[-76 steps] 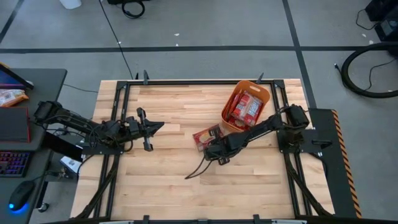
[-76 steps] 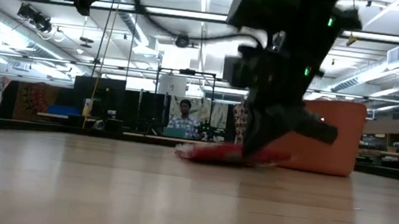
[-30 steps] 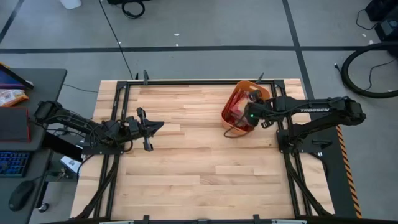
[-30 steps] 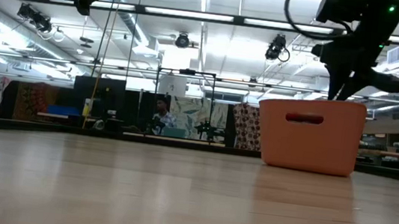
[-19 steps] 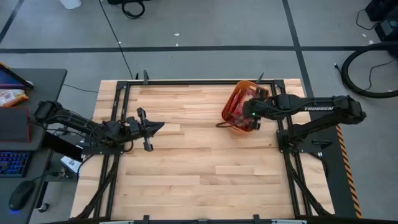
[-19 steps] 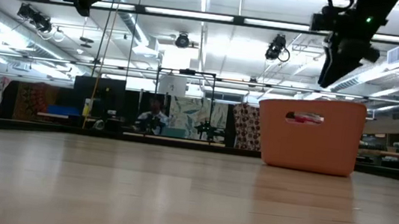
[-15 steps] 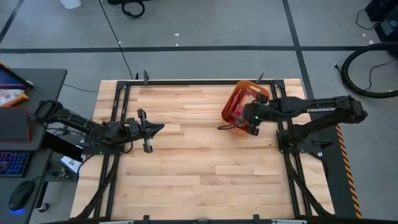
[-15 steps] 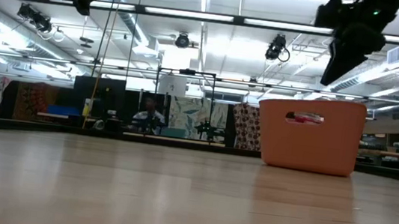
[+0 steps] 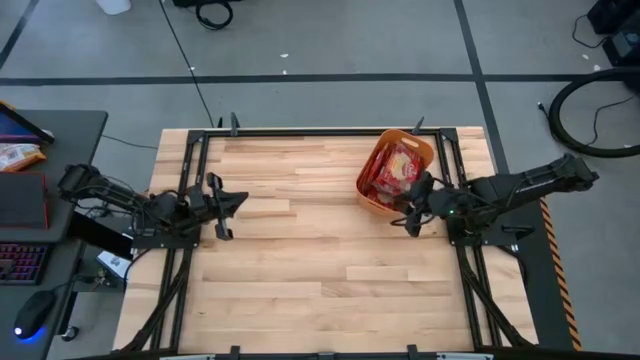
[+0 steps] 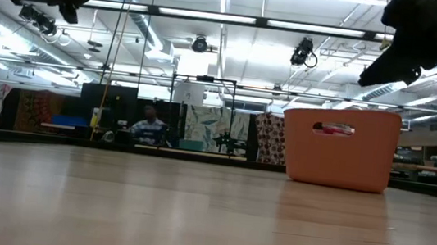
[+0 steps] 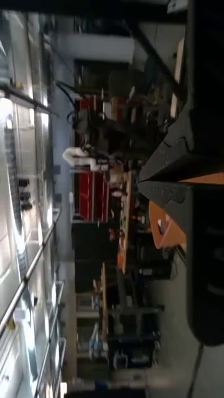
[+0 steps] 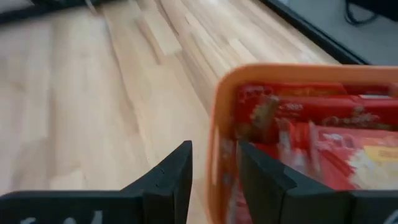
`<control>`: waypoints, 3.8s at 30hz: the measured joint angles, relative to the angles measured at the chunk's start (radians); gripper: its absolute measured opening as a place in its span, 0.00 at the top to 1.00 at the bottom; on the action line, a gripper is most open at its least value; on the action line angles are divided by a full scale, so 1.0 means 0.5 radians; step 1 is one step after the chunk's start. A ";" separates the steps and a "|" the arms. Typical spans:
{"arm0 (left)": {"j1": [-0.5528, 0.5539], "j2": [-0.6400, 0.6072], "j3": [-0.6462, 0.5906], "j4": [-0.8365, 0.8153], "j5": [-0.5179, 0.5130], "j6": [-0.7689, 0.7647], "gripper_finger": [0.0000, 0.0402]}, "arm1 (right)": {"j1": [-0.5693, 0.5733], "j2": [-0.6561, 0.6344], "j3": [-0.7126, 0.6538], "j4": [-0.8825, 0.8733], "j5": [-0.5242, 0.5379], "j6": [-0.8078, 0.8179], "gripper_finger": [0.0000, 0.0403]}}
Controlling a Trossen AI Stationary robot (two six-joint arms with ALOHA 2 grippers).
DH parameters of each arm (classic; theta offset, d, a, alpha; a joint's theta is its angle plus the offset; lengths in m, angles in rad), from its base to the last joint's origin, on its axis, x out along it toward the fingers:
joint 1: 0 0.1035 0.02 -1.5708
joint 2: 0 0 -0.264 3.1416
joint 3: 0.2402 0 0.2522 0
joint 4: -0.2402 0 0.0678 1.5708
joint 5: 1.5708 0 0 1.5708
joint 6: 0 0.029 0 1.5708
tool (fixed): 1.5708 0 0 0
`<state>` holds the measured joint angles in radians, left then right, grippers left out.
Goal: Sort popcorn bags into baskets
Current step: Return to Home Position
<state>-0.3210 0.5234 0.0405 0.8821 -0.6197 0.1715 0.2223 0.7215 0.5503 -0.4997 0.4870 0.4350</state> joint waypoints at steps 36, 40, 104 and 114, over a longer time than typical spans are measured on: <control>-0.005 -0.970 -0.064 -0.802 0.347 0.313 0.92 | -0.031 -1.026 -1.089 1.746 0.054 -0.514 0.68; -0.005 -0.969 -0.065 -0.803 0.557 0.308 0.90 | -0.031 -1.026 -1.089 1.745 0.029 -0.517 0.68; -0.004 -0.969 -0.068 -0.802 0.562 0.307 0.90 | -0.030 -1.024 -1.088 1.744 0.025 -0.524 0.68; -0.004 -0.969 -0.068 -0.803 0.562 0.307 0.90 | -0.030 -1.024 -1.088 1.744 0.025 -0.524 0.68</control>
<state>-0.3229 0.0387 0.0067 0.4809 -0.3389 0.3252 0.2071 0.2092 0.0063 0.3721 0.4995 0.1732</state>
